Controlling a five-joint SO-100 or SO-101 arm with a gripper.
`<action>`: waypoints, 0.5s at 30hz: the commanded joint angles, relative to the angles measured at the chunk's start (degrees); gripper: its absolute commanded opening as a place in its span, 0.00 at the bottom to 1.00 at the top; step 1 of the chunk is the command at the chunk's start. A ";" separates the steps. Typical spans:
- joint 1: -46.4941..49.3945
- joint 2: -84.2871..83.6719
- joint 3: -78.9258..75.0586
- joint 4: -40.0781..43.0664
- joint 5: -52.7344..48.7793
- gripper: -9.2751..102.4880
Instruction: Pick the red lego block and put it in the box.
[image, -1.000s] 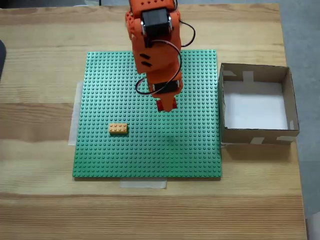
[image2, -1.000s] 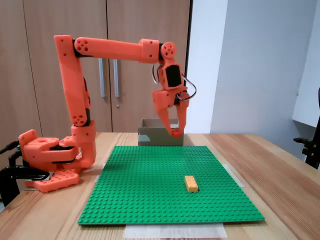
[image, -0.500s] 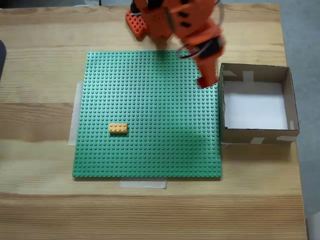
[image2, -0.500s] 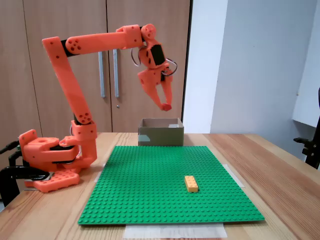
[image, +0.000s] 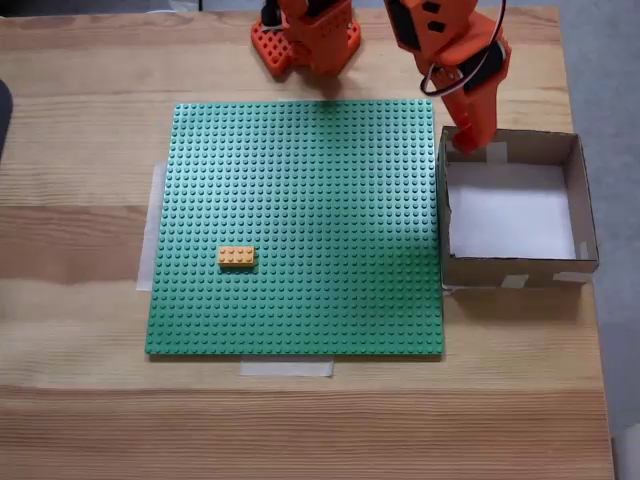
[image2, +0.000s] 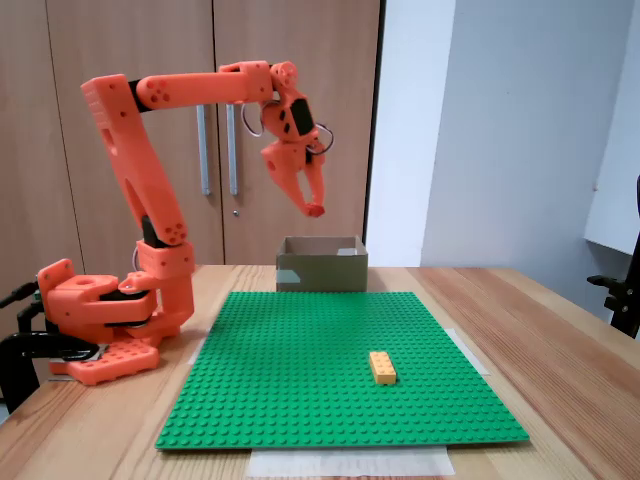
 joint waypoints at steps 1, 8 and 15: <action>-1.05 -3.34 -4.22 -0.53 -0.09 0.08; -3.25 -16.08 -16.00 3.08 1.05 0.08; -3.78 -23.99 -18.63 -0.62 0.97 0.08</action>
